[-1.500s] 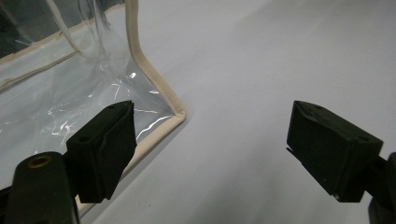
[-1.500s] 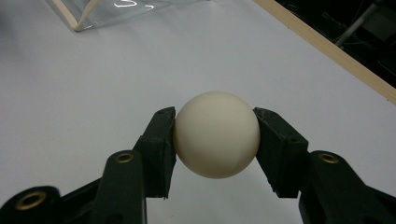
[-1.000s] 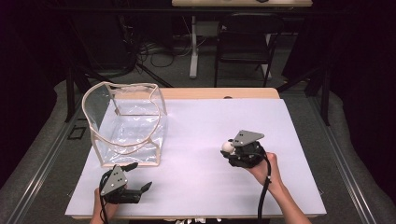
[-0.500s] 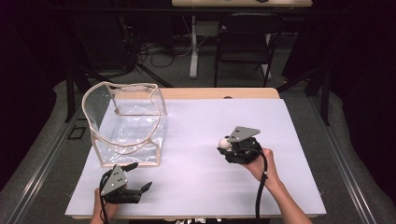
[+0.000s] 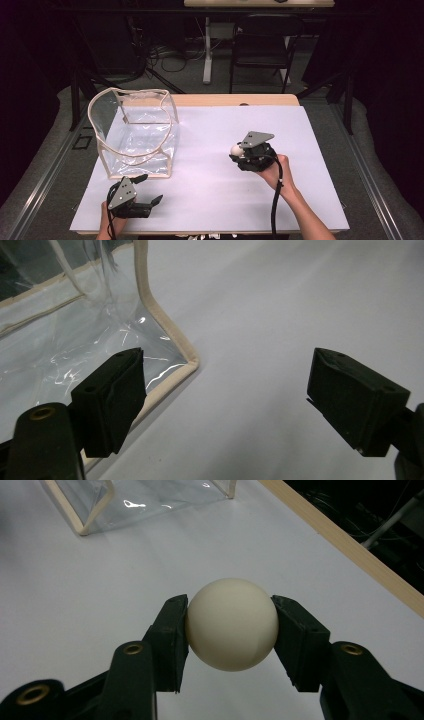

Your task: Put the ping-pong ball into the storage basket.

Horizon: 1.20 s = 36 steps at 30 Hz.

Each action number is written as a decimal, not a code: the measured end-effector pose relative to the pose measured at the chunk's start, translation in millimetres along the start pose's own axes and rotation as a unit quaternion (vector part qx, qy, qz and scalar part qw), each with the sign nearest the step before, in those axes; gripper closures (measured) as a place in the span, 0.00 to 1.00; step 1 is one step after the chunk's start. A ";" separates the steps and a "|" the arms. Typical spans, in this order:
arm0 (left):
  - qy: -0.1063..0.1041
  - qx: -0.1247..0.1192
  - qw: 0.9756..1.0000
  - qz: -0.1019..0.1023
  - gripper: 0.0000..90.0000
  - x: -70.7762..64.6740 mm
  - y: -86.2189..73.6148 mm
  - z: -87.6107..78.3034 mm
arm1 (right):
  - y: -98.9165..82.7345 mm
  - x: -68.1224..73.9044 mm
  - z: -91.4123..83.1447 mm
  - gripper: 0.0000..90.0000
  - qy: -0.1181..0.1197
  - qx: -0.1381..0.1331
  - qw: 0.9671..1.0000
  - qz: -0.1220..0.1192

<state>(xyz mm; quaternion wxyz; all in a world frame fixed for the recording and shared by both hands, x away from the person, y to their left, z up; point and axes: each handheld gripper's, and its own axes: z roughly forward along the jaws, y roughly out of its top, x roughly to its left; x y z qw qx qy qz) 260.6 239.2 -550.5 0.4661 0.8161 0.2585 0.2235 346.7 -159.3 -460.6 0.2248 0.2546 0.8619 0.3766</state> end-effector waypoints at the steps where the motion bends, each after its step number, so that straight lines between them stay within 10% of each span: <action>1: 0.000 0.000 1.000 0.000 0.18 0.0 0.0 0.0 | 0.5 0.1 0.8 0.56 0.000 0.001 1.000 0.000; 36: -0.003 0.000 1.000 0.000 0.18 0.0 -0.1 0.9 | 20.7 -6.5 19.5 0.56 0.009 0.006 1.000 -0.009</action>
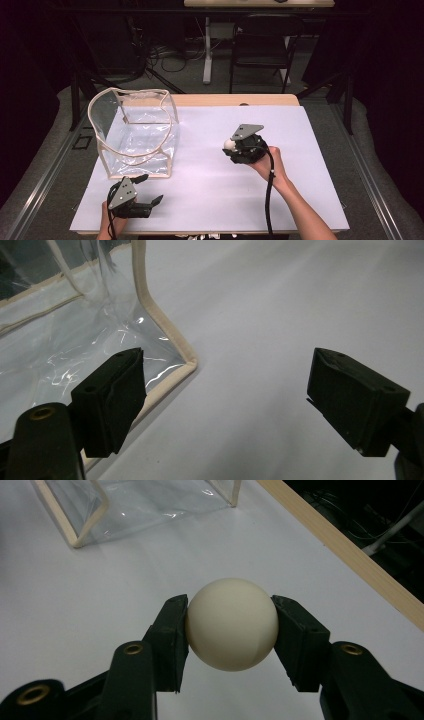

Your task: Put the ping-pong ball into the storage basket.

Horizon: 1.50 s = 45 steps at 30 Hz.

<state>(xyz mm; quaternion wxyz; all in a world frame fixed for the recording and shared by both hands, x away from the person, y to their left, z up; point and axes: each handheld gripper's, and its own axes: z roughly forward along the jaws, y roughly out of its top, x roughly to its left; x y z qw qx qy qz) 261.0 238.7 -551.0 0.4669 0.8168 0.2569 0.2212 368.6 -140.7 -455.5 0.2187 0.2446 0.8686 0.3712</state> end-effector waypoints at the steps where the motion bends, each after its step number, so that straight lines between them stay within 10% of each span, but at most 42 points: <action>1: 0.000 0.000 1.000 0.000 0.18 0.1 0.0 -0.1 | 0.8 0.0 0.3 0.56 0.000 0.000 1.000 0.000; 45: -0.002 0.002 1.000 0.001 0.18 -0.3 -0.1 0.7 | 38.6 -6.9 16.7 0.56 0.004 0.003 1.000 -0.021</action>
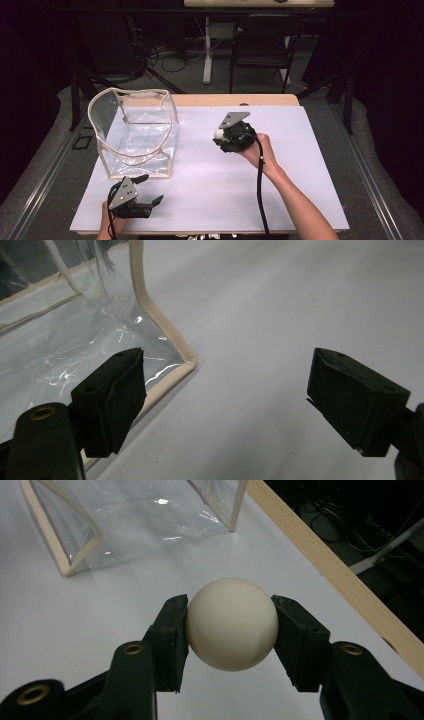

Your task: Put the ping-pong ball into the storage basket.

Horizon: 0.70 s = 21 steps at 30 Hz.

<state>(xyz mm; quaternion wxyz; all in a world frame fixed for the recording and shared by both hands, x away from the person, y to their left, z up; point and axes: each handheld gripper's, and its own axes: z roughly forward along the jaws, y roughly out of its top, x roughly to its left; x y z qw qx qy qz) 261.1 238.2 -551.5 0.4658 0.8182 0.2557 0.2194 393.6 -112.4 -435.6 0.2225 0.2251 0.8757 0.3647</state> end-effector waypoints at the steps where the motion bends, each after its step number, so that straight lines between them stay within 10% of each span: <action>1: 0.000 0.000 1.000 0.000 0.18 0.0 0.0 0.1 | 0.5 -0.4 0.3 0.56 0.001 0.000 1.000 0.000; 21: 0.000 0.000 1.000 0.001 0.18 -0.1 0.1 0.1 | 14.9 -3.2 9.2 0.56 0.006 0.003 1.000 -0.002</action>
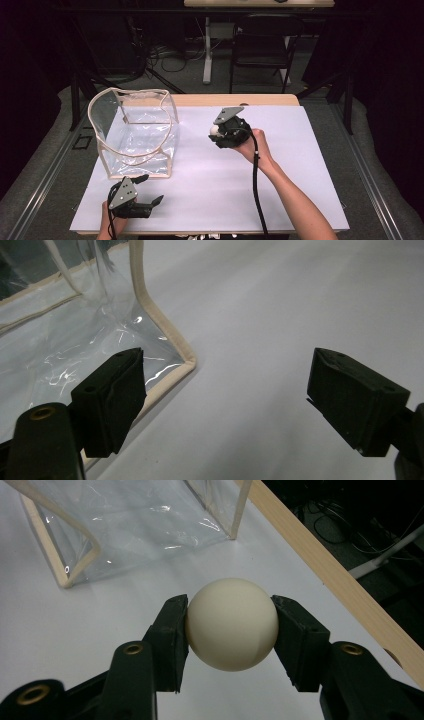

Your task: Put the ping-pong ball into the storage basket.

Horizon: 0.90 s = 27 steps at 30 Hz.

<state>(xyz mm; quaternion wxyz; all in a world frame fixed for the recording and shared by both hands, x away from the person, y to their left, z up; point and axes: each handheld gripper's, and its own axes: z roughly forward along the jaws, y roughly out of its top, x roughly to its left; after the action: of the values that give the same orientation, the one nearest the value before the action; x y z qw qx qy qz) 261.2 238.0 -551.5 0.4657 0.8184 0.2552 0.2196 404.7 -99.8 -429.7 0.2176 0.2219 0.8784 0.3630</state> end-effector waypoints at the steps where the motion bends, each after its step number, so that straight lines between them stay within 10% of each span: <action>1: 0.000 0.000 1.000 0.000 0.18 0.0 0.0 0.0 | 1.2 -0.3 0.2 0.56 0.000 -0.002 1.000 -0.001; 27: 0.000 -0.001 1.000 -0.001 0.18 0.0 0.1 0.3 | 28.5 3.3 3.0 0.56 0.004 -0.011 1.000 -0.017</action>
<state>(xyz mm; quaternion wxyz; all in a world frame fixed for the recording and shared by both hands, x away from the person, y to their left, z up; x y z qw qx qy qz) 261.3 237.7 -551.6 0.4671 0.8174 0.2561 0.2192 410.3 -78.2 -411.5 0.2226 0.2033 0.8790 0.3695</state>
